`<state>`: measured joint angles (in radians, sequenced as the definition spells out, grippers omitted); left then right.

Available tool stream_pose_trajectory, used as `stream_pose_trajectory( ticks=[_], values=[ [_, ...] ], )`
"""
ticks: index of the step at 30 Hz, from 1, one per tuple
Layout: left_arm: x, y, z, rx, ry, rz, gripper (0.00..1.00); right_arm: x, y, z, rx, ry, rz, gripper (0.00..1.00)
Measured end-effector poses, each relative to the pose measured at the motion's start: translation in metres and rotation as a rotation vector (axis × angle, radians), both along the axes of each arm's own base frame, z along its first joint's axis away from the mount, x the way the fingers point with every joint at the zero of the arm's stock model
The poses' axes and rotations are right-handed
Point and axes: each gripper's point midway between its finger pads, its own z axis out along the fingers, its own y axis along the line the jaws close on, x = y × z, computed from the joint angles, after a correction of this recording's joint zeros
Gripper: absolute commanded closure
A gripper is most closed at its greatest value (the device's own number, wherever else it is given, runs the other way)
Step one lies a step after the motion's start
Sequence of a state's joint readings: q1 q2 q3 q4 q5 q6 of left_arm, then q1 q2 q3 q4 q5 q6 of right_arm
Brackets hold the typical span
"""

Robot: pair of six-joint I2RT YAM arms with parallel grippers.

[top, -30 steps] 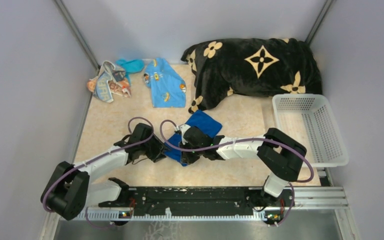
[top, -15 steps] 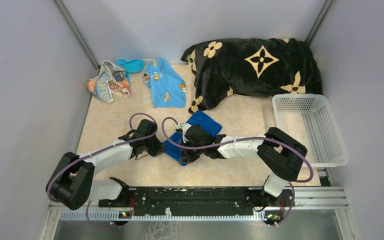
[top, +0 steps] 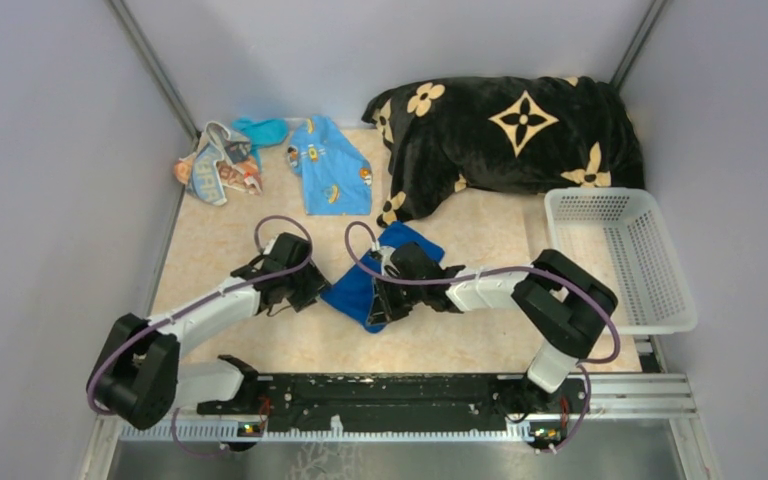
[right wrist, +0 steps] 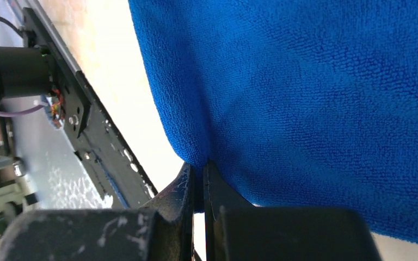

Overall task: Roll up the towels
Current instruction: Roll the towel at the center of the board.

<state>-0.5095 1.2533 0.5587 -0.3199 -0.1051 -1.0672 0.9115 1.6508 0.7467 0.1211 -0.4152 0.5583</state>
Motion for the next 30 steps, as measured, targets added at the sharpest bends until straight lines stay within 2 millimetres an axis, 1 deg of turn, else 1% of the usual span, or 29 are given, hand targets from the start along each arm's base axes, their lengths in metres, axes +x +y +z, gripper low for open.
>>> stream_pose_trajectory(
  ticks=[2,6,8,11,16,23,25,30],
  values=[
    [-0.001,0.002,0.007,-0.003,-0.02,-0.003,0.33,0.001,-0.001,-0.002,0.02,0.035,-0.009,1.0],
    [-0.003,0.005,0.03,-0.045,-0.114,-0.01,0.27,0.0,-0.005,-0.01,0.044,0.114,-0.03,1.0],
    [-0.008,0.008,0.036,-0.057,-0.148,-0.017,0.26,0.0,-0.006,-0.011,0.071,0.149,-0.041,1.0],
    [-0.02,0.015,0.039,-0.063,-0.179,-0.03,0.27,0.002,-0.01,-0.012,0.108,0.198,-0.065,1.0],
    [-0.041,0.018,0.035,-0.087,-0.205,-0.092,0.29,0.003,-0.012,-0.013,0.144,0.257,-0.082,1.0],
    [-0.066,0.008,0.006,-0.133,-0.113,-0.193,0.35,0.002,-0.01,-0.014,0.161,0.296,-0.087,0.99],
    [-0.067,0.001,0.001,-0.149,-0.083,-0.217,0.36,0.002,-0.009,-0.013,0.165,0.3,-0.09,0.99],
    [-0.055,-0.015,0.001,-0.186,-0.074,-0.262,0.37,0.004,-0.009,-0.013,0.169,0.305,-0.095,0.99]
  ],
)
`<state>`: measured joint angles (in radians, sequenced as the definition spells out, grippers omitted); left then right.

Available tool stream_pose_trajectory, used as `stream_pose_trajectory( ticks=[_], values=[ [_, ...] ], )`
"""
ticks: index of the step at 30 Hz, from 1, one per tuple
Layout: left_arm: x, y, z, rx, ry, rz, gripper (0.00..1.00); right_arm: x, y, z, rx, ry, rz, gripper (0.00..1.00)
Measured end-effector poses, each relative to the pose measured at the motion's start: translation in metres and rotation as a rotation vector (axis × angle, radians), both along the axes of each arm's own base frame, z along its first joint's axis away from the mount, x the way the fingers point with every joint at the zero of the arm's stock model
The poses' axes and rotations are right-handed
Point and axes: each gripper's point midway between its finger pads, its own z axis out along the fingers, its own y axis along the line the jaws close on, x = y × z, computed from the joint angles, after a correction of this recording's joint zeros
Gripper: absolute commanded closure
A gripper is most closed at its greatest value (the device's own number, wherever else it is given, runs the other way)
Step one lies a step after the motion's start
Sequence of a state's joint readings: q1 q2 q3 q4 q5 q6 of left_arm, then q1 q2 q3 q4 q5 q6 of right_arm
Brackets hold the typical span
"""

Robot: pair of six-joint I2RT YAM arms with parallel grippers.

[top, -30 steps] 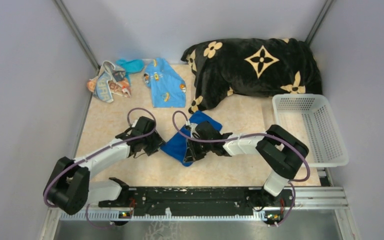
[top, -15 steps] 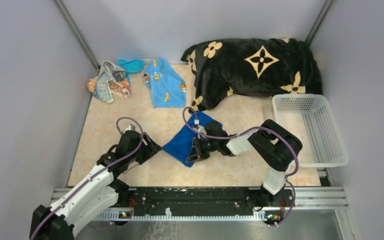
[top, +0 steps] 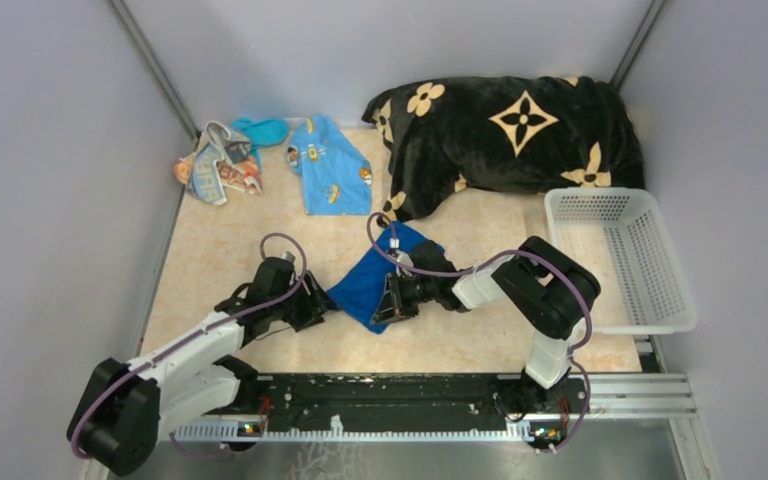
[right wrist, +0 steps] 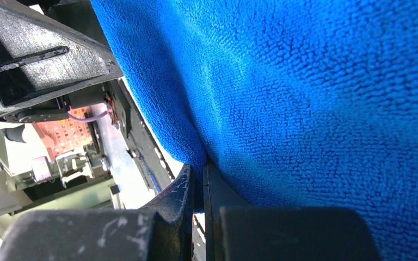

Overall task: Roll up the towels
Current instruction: Roll the towel at the center of the board.

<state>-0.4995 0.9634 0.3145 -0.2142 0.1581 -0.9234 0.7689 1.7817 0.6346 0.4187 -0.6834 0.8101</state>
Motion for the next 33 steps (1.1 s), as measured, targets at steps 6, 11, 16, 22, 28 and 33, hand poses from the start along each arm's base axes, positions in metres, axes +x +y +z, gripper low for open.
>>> stream_pose_trajectory(
  ticks=[6,11,16,22,28,33],
  values=[
    [0.011,-0.008,0.001,-0.022,-0.026,-0.007,0.4,0.0,0.0,0.0,0.0,0.004,-0.003,0.98],
    [0.018,-0.009,0.0,-0.019,-0.04,0.001,0.41,0.0,0.0,0.0,0.0,0.004,-0.002,0.96],
    [0.031,-0.016,-0.001,-0.01,-0.03,0.002,0.44,0.0,-0.001,-0.001,-0.009,0.005,0.001,0.9],
    [0.042,-0.023,-0.003,-0.009,-0.021,-0.005,0.48,0.004,-0.003,0.003,-0.047,-0.023,0.011,0.77],
    [0.051,-0.031,-0.005,-0.019,-0.015,-0.019,0.5,0.008,-0.004,0.019,-0.171,-0.165,0.023,0.65],
    [0.052,-0.033,-0.005,-0.021,-0.012,-0.028,0.5,0.01,0.007,0.047,-0.304,-0.399,0.051,0.6]
  ],
)
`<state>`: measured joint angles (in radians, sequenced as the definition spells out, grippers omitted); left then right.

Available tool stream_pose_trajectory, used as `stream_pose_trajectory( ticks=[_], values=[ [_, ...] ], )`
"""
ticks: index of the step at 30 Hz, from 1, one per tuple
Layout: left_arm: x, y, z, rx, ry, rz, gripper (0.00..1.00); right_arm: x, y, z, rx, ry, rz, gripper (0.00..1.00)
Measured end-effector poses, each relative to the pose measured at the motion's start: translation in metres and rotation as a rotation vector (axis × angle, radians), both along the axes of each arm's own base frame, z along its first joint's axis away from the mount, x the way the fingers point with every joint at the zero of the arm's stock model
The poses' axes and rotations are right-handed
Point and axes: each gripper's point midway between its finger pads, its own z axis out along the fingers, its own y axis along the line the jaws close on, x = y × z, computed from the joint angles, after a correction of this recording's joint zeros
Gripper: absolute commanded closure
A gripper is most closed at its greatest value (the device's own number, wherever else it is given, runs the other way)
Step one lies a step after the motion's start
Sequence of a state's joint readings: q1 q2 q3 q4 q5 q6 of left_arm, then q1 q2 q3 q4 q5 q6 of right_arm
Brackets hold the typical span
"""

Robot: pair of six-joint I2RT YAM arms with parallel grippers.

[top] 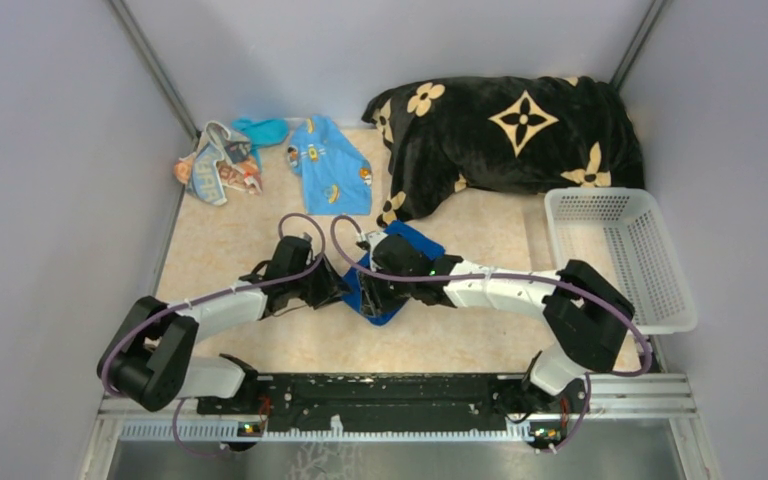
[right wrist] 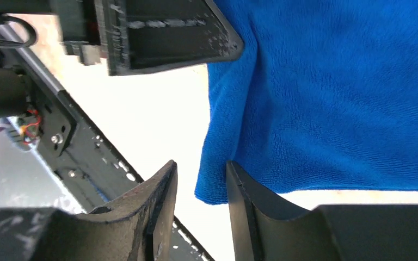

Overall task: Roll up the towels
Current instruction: Roll the towel at the center of the board.

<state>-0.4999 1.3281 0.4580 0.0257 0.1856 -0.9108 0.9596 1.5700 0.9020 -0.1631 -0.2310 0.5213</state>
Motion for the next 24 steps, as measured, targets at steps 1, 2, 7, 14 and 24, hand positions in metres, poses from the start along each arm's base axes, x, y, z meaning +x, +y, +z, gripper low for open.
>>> stream_pose_trajectory(
  ticks=[1,2,7,14,24],
  values=[
    [0.0,0.0,0.0,0.0,0.0,-0.002,0.5,0.0,0.002,0.006,-0.02,-0.05,0.008,0.6],
    [0.0,0.0,0.0,0.001,-0.001,-0.003,0.5,0.001,0.004,0.01,-0.037,-0.091,0.015,0.6],
    [0.0,-0.002,0.0,0.003,-0.001,-0.011,0.5,0.002,0.008,0.021,-0.117,-0.246,0.04,0.57],
    [0.002,-0.004,0.0,0.007,-0.004,-0.021,0.49,0.003,0.016,0.019,-0.14,-0.319,0.086,0.57],
    [0.003,-0.005,0.0,0.008,-0.003,-0.023,0.48,0.0,0.007,-0.034,-0.257,-0.277,0.138,0.57]
  ],
)
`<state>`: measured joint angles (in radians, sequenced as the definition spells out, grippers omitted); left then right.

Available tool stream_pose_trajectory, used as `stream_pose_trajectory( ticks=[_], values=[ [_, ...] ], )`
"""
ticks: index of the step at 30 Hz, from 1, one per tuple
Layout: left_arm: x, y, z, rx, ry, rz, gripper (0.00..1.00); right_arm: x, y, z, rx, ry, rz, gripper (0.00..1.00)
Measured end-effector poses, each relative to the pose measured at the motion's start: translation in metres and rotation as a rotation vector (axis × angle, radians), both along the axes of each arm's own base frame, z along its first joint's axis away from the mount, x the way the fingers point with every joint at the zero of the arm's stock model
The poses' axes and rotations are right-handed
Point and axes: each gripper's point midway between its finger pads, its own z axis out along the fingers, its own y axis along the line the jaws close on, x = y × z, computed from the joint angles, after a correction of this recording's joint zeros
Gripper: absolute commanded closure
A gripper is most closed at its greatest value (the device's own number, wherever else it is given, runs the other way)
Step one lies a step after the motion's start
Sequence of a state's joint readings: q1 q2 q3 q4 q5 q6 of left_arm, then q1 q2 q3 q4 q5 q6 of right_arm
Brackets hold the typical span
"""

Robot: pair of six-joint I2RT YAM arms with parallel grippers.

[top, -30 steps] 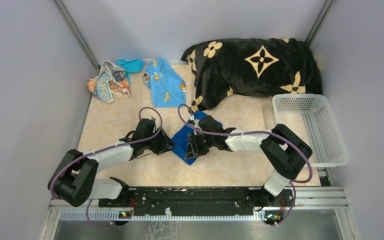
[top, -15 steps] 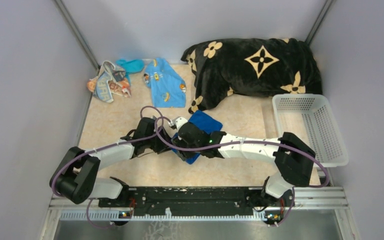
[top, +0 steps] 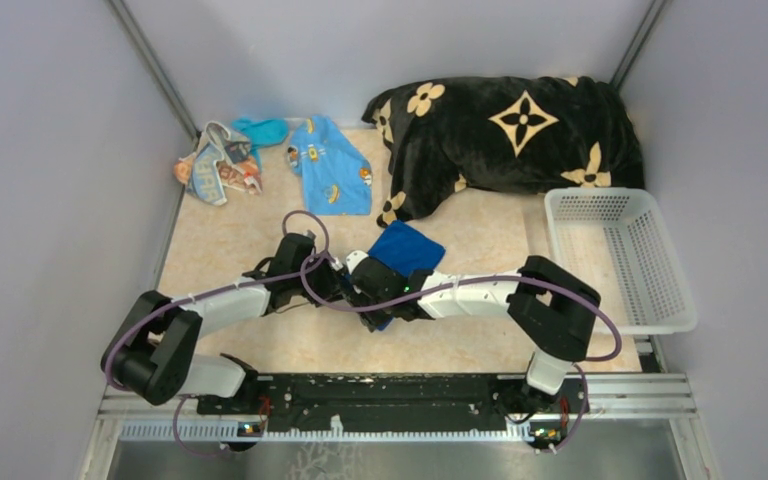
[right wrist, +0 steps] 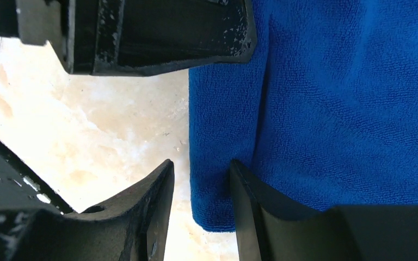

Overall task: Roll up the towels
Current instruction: Roll the towel at the center of the board.

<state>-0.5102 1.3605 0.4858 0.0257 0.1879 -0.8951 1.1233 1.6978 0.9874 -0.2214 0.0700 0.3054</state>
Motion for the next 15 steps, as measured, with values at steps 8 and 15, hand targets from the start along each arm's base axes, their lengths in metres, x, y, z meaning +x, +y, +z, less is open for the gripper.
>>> stream_pose_trajectory(
  ticks=[8,15],
  values=[
    [0.001,0.0,0.001,0.004,-0.004,-0.003,0.46,0.004,-0.007,-0.007,-0.033,-0.031,0.001,0.57],
    [0.002,0.0,0.001,0.012,-0.006,-0.001,0.46,0.008,-0.016,-0.013,-0.123,-0.134,-0.02,0.57]
  ],
)
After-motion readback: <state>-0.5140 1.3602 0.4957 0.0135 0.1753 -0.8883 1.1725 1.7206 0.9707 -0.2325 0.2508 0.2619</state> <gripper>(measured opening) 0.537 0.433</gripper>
